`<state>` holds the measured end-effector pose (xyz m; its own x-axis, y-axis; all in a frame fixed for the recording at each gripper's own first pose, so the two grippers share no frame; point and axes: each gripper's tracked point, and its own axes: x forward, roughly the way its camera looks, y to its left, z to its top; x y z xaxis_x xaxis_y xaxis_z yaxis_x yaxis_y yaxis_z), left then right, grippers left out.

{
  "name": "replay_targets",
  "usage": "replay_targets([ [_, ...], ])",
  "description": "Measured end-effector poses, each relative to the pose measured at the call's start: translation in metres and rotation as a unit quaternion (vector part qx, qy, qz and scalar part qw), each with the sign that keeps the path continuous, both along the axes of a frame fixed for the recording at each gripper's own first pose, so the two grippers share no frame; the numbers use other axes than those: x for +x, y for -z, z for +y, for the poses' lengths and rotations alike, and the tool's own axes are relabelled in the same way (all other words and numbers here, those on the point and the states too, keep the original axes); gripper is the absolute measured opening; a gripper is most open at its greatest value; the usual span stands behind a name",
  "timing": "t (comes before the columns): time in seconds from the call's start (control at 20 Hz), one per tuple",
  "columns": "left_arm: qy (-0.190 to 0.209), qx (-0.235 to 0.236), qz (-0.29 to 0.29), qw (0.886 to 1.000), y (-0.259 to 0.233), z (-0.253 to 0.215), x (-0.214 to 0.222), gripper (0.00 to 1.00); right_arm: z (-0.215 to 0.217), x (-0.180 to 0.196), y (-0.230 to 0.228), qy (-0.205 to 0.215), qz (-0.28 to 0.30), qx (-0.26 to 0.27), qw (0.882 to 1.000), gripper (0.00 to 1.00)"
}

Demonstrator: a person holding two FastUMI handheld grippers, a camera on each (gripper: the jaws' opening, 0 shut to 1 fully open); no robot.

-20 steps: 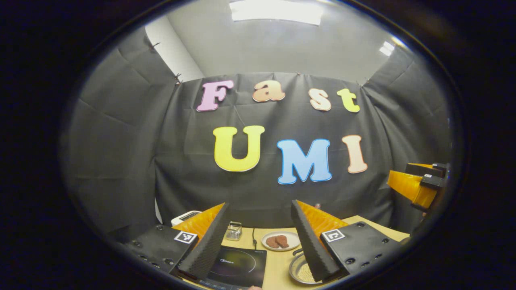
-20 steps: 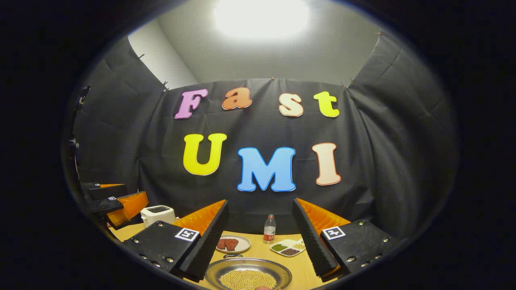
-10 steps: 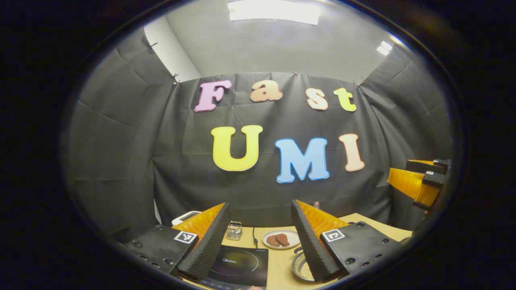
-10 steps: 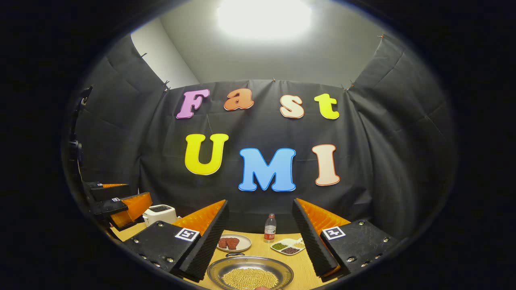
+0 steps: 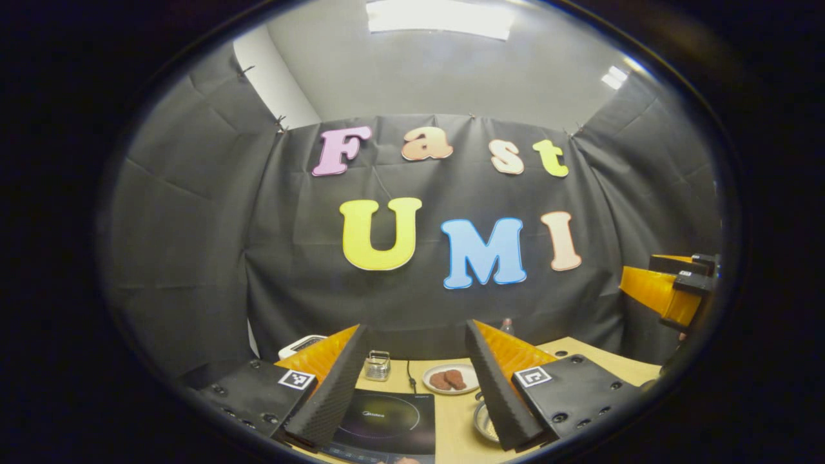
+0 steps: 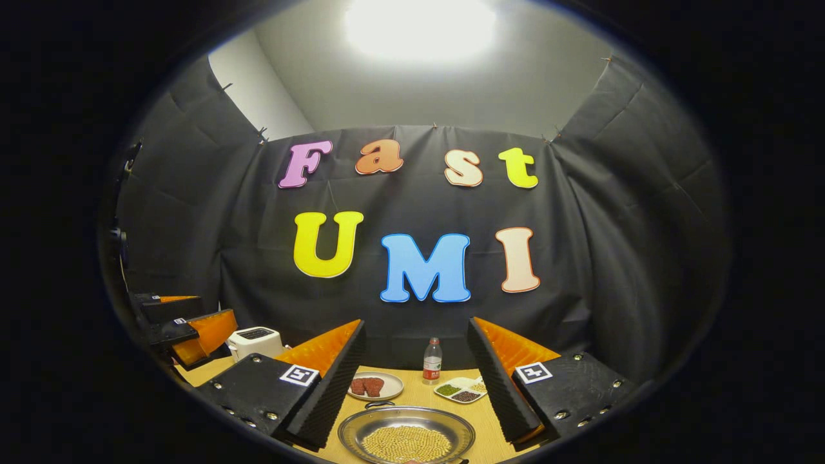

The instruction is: First push the handle of the pot to place it horizontally, then grasp the pot with both hands and set it on the induction cooktop.

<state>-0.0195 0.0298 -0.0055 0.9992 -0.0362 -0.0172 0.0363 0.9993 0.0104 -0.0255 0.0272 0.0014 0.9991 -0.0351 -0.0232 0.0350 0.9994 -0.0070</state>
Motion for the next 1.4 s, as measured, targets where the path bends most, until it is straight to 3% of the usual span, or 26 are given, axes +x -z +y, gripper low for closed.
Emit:
replay_targets([
  [0.2, -0.002, -0.001, -0.002, 1.0, -0.002, 0.009, -0.001, 0.96, 0.001, 0.001, 0.002, 0.012, 0.007, -0.012, 1.0, 0.94],
  [0.25, -0.003, -0.002, -0.004, 1.0, -0.004, 0.011, -0.001, 0.99, 0.002, 0.003, 0.001, 0.011, 0.007, -0.016, 1.0, 0.77],
  [0.4, -0.004, -0.001, -0.007, 1.0, -0.005, 0.019, -0.002, 0.99, 0.011, 0.002, 0.005, 0.007, 0.016, -0.02, 1.0, 0.65],
  [0.45, -0.006, 0.0, -0.007, 1.0, -0.005, 0.022, -0.003, 0.99, 0.013, 0.0, 0.005, 0.0, 0.016, -0.017, 1.0, 0.51],
  [0.6, -0.01, -0.003, -0.004, 1.0, -0.001, 0.032, -0.002, 0.95, 0.029, 0.002, 0.011, -0.017, 0.033, -0.015, 0.999, 0.45],
  [0.65, -0.011, -0.003, -0.002, 1.0, 0.0, 0.036, -0.002, 0.94, 0.027, 0.007, 0.009, -0.005, 0.03, -0.018, 0.999, 0.23],
  [0.7, -0.011, -0.002, -0.002, 1.0, 0.001, 0.039, -0.002, 0.99, 0.026, 0.004, 0.012, -0.008, 0.031, -0.019, 0.999, 0.09],
  [0.75, -0.012, 0.0, -0.002, 1.0, 0.0, 0.042, -0.002, 0.99, 0.035, 0.005, 0.018, -0.026, 0.041, -0.018, 0.999, 0.02],
  [0.85, -0.01, 0.003, -0.003, 1.0, -0.001, 0.048, -0.001, 0.99, 0.06, 0.0, 0.031, -0.07, 0.059, -0.016, 0.996, 0.03],
  [1.05, -0.008, 0.008, -0.006, 1.0, 0.001, 0.063, -0.001, 0.99, 0.077, -0.012, 0.064, -0.111, 0.1, -0.041, 0.988, 0.01],
  [1.25, -0.013, 0.017, 0.002, 1.0, 0.009, 0.073, 0.001, 0.99, 0.105, -0.034, 0.117, -0.185, 0.18, -0.031, 0.966, 0.01],
  [1.3, -0.014, 0.017, 0.002, 1.0, 0.009, 0.073, 0.004, 0.94, 0.108, -0.04, 0.13, -0.199, 0.2, -0.029, 0.959, 0.01],
  [1.4, -0.018, 0.019, 0.005, 1.0, 0.013, 0.071, 0.008, 0.99, 0.109, -0.049, 0.16, -0.217, 0.241, -0.03, 0.945, 0.01],
])
